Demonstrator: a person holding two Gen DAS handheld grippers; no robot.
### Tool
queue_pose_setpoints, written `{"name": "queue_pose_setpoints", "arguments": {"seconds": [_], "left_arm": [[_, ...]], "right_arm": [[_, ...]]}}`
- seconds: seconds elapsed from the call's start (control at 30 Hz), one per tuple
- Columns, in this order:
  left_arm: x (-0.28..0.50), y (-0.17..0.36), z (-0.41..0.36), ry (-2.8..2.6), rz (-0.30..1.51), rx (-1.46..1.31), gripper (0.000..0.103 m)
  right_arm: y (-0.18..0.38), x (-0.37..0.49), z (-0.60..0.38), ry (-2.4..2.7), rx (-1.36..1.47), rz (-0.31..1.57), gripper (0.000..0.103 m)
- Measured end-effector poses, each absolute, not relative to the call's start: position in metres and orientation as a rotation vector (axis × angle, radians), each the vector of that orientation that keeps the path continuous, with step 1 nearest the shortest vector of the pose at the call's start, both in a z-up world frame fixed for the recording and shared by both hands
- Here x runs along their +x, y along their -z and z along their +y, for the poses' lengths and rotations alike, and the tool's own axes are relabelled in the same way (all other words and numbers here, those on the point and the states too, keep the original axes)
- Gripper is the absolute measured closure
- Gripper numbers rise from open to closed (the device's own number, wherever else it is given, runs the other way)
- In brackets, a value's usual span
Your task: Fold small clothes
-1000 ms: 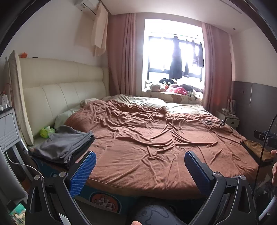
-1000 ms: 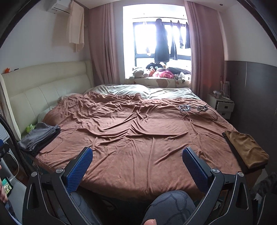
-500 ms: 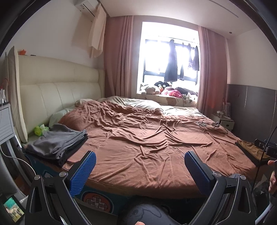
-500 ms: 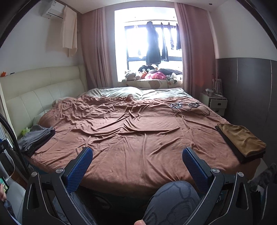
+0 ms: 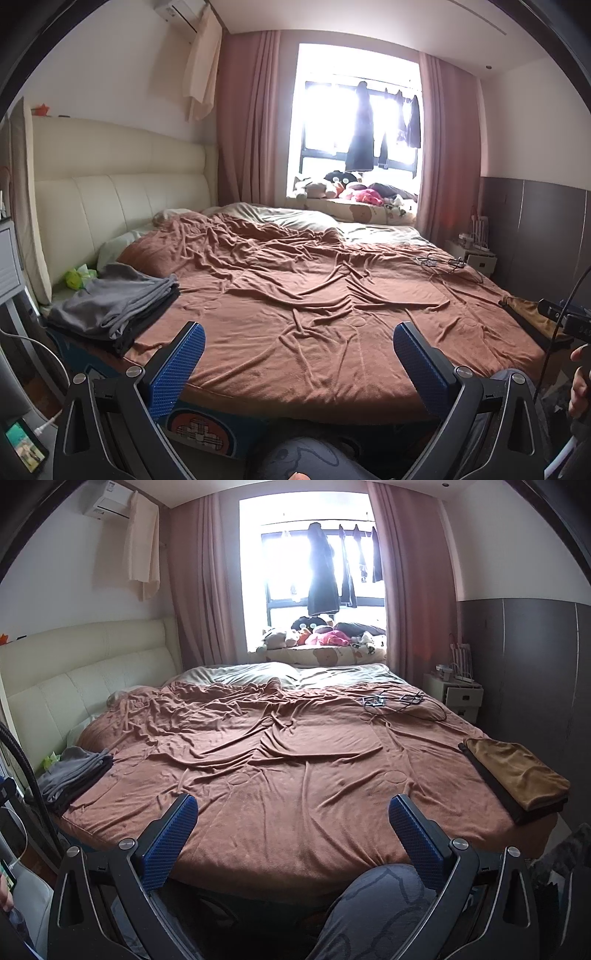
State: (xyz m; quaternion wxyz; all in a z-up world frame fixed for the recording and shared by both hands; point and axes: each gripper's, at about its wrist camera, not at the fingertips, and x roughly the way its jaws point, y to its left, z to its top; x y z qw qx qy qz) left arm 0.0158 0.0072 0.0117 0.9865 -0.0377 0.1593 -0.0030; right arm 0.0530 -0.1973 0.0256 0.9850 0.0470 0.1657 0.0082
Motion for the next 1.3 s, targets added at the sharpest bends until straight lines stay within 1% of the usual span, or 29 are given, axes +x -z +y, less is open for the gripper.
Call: {"name": "queue_pose_setpoints", "arguments": {"seconds": [1.3], "left_arm": [[0.0156, -0.0186, 0.0008, 0.038, 0.296, -0.074, 0.0]], "right_arm": [[-0.0284, 0.0554, -0.2049, 0.017, 0.093, 0.329, 0.0]]}}
